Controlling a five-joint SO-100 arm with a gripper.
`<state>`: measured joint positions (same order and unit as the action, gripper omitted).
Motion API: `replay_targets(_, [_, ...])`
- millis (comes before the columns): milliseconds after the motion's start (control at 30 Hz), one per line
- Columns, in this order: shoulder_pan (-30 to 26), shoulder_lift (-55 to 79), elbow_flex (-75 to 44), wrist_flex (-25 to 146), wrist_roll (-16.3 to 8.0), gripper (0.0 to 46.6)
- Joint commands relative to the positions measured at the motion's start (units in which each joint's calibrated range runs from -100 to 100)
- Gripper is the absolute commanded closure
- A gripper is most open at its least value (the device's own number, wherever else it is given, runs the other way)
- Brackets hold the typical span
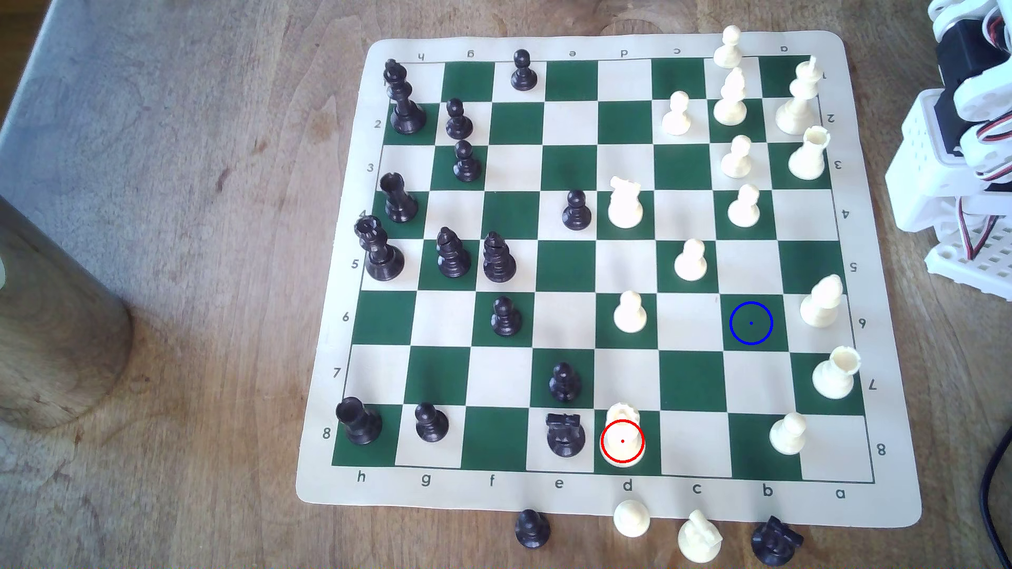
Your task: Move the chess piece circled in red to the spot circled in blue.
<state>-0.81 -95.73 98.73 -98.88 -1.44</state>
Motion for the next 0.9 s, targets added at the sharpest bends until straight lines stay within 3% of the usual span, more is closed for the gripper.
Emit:
replay_targets(0, [-4.16, -0.03, 1.17, -0.71, 0.20, 46.4])
replay_targets(200, [-6.58, -0.03, 0.09, 4.86, 0.20, 46.4])
replay_targets(500, [-12.29, -0.03, -15.87, 51.71, 0.20, 46.4])
replay_targets(600, [-14.48, -0.03, -23.30, 75.46, -0.10, 46.4])
replay_targets(800, [-12.21, 0.06, -32.01, 101.18, -0.20, 46.4])
replay_targets(867, [-8.54, 0.06, -37.54, 119.44, -0.20, 46.4])
